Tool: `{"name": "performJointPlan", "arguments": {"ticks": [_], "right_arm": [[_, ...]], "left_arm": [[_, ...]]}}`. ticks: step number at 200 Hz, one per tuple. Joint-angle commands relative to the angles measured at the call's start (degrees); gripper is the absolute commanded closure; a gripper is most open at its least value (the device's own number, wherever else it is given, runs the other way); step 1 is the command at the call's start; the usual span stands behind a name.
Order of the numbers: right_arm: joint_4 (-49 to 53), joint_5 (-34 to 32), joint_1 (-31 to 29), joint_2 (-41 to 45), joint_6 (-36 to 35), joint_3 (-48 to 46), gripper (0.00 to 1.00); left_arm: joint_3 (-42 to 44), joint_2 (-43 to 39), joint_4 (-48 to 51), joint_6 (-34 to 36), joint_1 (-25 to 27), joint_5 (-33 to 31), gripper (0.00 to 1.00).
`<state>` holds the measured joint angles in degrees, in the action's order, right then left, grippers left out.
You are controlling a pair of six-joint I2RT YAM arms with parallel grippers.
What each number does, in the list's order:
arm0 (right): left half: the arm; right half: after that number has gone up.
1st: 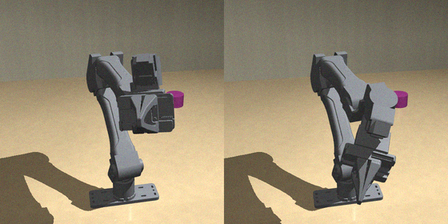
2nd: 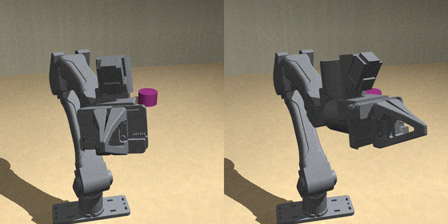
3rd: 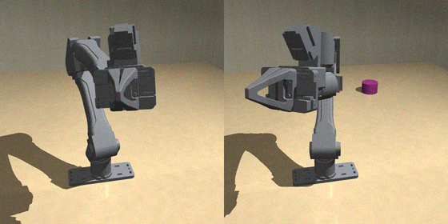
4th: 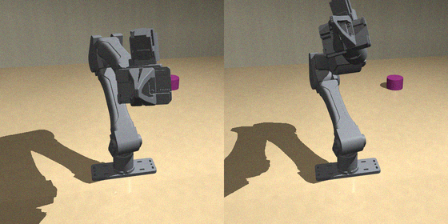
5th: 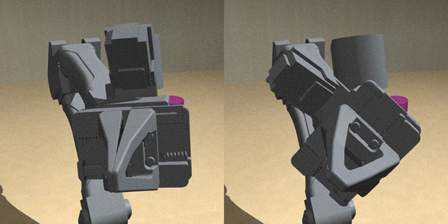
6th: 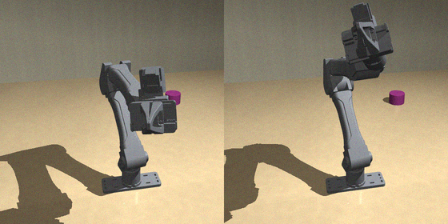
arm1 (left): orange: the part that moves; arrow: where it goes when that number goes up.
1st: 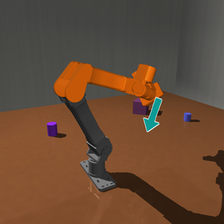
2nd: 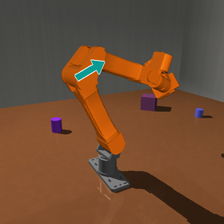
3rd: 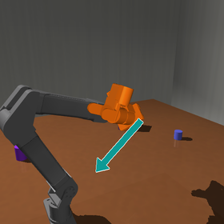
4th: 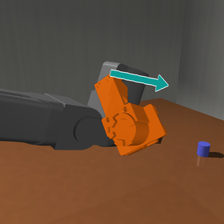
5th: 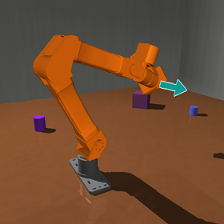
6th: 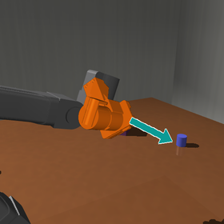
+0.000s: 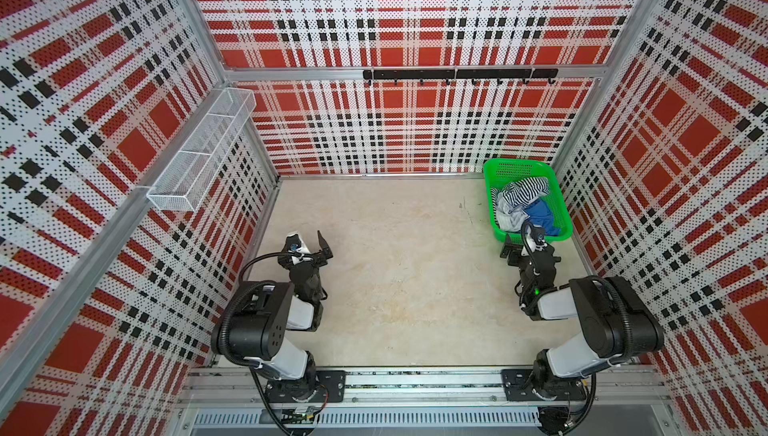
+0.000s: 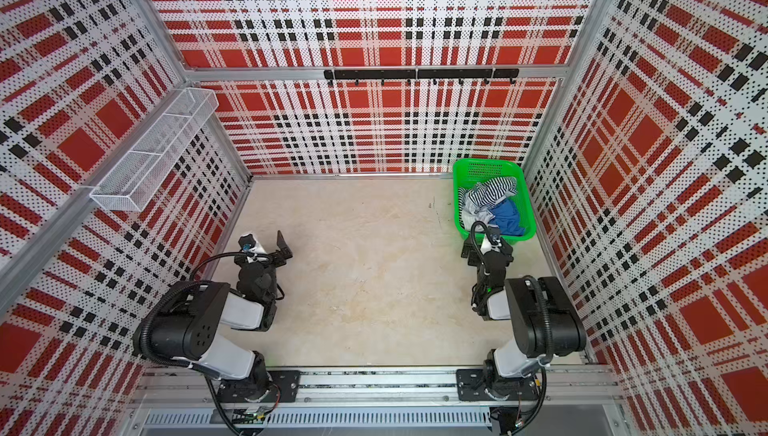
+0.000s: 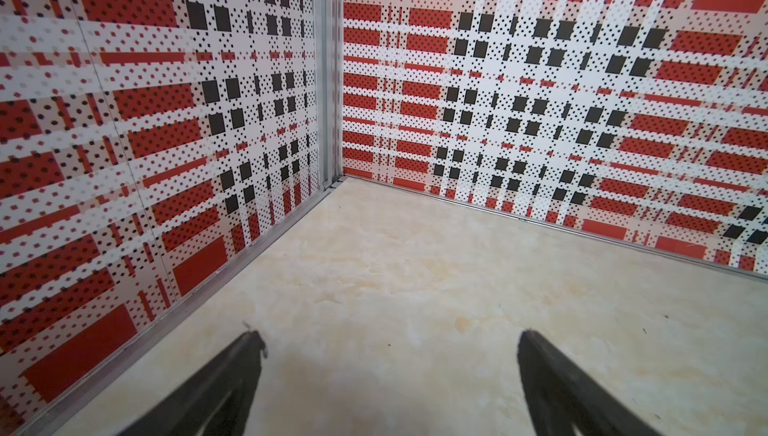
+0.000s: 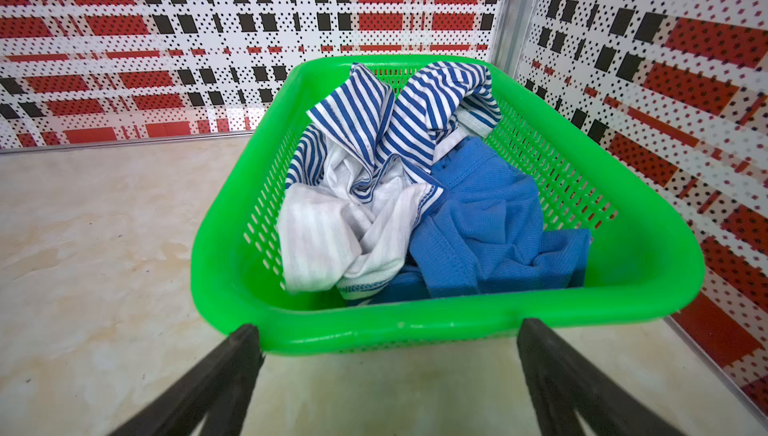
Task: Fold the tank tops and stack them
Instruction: 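Reach the right gripper into the green basket and grasp the striped tank top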
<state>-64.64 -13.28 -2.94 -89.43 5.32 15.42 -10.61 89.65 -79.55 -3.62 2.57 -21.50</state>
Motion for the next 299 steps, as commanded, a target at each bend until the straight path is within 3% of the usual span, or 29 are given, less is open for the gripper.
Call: {"name": "performJointPlan", "arguments": {"ticks": [1, 193, 200, 220, 234, 254, 274, 299], "right_arm": [[-3.0, -1.1, -0.4, -0.7, -1.4, 0.7, 0.00], [-2.7, -0.7, 0.1, 0.0, -1.0, 0.7, 0.00], [0.4, -0.5, 0.0, 2.9, -1.2, 1.0, 0.00], [19.2, -0.9, -0.8, 15.2, -2.1, 5.0, 0.00], [38.3, -2.6, -1.7, 23.6, -0.1, 11.4, 0.00], [56.5, -3.4, -2.0, 29.1, 2.9, 20.9, 0.00], [66.4, -5.8, -1.6, 27.2, 3.5, 30.0, 0.00], [78.2, -3.5, 0.7, 14.5, 2.8, 45.4, 0.00]], "left_arm": [[-0.5, 0.6, -2.7, 1.1, -0.6, -0.9, 0.02], [-0.3, 0.3, -2.5, 0.4, -1.4, 0.8, 0.00], [-0.3, -1.6, -2.6, 1.1, -1.2, 1.1, 0.01], [-4.1, -14.2, 14.6, 0.5, 0.2, -4.7, 0.00], [-6.4, -21.6, 20.9, -3.8, 0.3, -5.4, 0.01], [-14.0, -27.7, 38.0, -10.6, 2.2, -5.7, 0.01], [-21.6, -28.9, 52.6, -16.4, 5.9, -5.7, 0.00], [-28.2, -27.4, 63.8, -19.3, 12.8, -5.1, 0.02]]}}
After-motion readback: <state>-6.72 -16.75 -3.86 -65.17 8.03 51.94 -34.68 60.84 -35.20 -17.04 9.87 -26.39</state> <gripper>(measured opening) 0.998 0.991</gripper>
